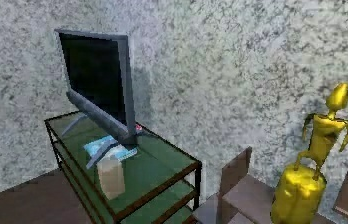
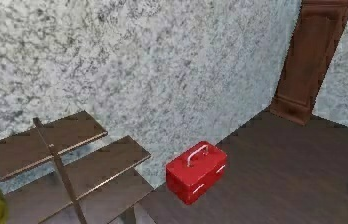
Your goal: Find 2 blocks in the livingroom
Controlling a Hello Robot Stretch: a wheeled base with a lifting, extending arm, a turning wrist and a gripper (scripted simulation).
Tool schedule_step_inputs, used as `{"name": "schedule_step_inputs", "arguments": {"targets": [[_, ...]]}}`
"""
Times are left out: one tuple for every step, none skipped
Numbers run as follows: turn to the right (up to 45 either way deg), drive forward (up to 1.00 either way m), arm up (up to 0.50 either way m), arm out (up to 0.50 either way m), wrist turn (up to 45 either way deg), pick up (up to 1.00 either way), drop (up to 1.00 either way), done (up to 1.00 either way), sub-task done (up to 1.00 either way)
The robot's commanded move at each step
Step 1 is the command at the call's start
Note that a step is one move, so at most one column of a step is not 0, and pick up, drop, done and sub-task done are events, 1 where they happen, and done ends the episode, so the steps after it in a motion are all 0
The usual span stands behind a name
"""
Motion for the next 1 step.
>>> {"name": "schedule_step_inputs", "arguments": {"targets": [[-18.0,0.0,0.0,0.0,0.0,0.0,0.0,0.0,0.0]]}}
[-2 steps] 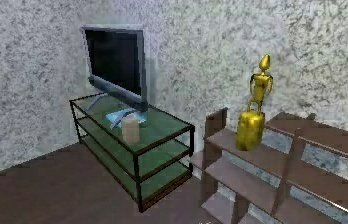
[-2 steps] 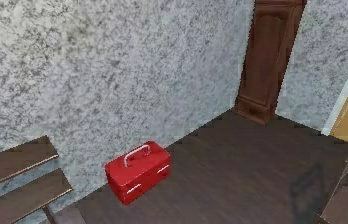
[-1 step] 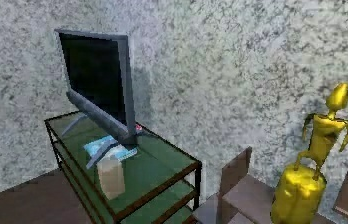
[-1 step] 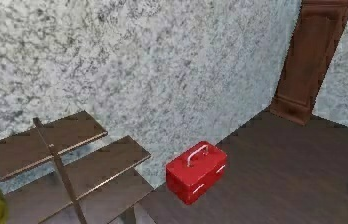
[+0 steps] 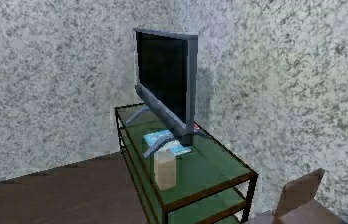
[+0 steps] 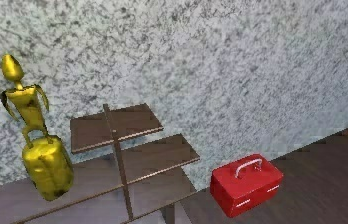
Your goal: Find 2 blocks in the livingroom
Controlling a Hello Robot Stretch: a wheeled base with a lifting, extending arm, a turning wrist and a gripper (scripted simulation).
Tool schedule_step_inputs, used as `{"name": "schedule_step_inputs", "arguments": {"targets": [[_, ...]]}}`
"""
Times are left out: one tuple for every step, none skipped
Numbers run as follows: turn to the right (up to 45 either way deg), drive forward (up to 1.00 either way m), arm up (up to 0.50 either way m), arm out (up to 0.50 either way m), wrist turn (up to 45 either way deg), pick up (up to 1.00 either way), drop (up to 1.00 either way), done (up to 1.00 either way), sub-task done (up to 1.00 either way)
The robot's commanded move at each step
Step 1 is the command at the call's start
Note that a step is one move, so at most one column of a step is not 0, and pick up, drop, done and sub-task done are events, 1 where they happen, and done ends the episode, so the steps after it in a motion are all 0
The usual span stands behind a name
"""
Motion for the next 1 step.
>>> {"name": "schedule_step_inputs", "arguments": {"targets": [[0.0,0.0,0.0,0.0,0.0,0.0,0.0,1.0,0.0]]}}
